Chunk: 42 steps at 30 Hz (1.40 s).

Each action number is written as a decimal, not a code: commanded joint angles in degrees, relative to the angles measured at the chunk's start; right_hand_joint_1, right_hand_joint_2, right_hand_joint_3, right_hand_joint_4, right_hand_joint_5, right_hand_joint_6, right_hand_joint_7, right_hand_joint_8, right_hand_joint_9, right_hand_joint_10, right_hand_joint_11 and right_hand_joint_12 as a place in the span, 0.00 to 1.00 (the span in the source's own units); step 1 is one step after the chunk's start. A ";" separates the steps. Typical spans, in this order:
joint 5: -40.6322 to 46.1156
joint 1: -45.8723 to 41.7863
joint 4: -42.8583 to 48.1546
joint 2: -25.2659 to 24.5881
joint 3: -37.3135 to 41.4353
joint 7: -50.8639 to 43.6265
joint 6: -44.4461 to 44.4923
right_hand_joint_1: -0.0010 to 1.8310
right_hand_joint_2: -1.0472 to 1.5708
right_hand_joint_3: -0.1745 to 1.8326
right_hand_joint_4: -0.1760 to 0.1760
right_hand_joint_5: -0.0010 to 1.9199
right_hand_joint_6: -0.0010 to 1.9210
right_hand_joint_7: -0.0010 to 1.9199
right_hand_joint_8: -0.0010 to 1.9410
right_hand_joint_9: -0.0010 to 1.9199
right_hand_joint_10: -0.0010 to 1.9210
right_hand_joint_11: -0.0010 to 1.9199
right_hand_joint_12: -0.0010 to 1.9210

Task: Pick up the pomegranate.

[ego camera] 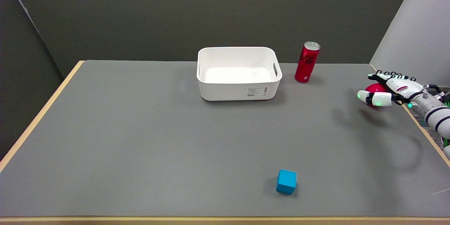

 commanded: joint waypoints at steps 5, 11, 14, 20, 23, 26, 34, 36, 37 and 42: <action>-0.43 -2.35 0.12 -0.99 3.81 -0.28 1.90 0.18 0.62 0.53 0.69 0.08 0.19 0.10 0.14 0.04 0.30 0.00 0.60; -0.51 -2.42 0.20 -0.99 3.88 -0.28 2.62 0.28 0.63 0.58 0.71 0.08 0.22 0.11 0.16 0.07 0.33 0.05 0.61; -0.67 -2.50 0.20 -0.99 3.88 -0.28 2.78 0.33 0.63 0.59 0.72 0.09 0.23 0.11 0.16 0.09 0.34 0.07 0.64; -0.75 -2.43 0.20 -1.07 3.88 -0.28 3.33 0.46 0.64 0.58 0.72 0.11 0.23 0.13 0.16 0.13 0.37 0.11 0.71; -0.75 -2.27 0.20 -1.23 3.88 -0.28 3.66 0.49 0.66 0.60 0.72 0.12 0.25 0.15 0.18 0.16 0.39 0.16 0.75; -0.74 -2.12 0.20 -1.37 3.88 -0.28 4.27 0.52 0.70 0.56 0.74 0.15 0.38 0.20 0.21 0.19 0.44 0.19 0.79; -0.43 -2.21 0.95 -1.78 5.49 -0.28 9.46 0.45 0.89 0.23 0.55 0.26 0.89 0.32 0.40 0.30 0.53 0.25 0.81; -0.12 -2.74 2.40 -1.78 6.41 -0.28 11.38 0.45 0.88 0.23 0.58 0.27 0.89 0.34 0.43 0.31 0.55 0.25 0.81; 0.76 -3.31 3.86 -1.86 7.30 -0.28 12.67 0.44 0.88 0.22 0.68 0.27 0.88 0.34 0.44 0.31 0.57 0.25 0.82; 3.40 -4.58 9.93 -1.87 9.78 -0.28 17.47 0.63 0.87 0.18 0.10 0.23 0.90 0.41 0.70 0.34 0.61 0.25 0.81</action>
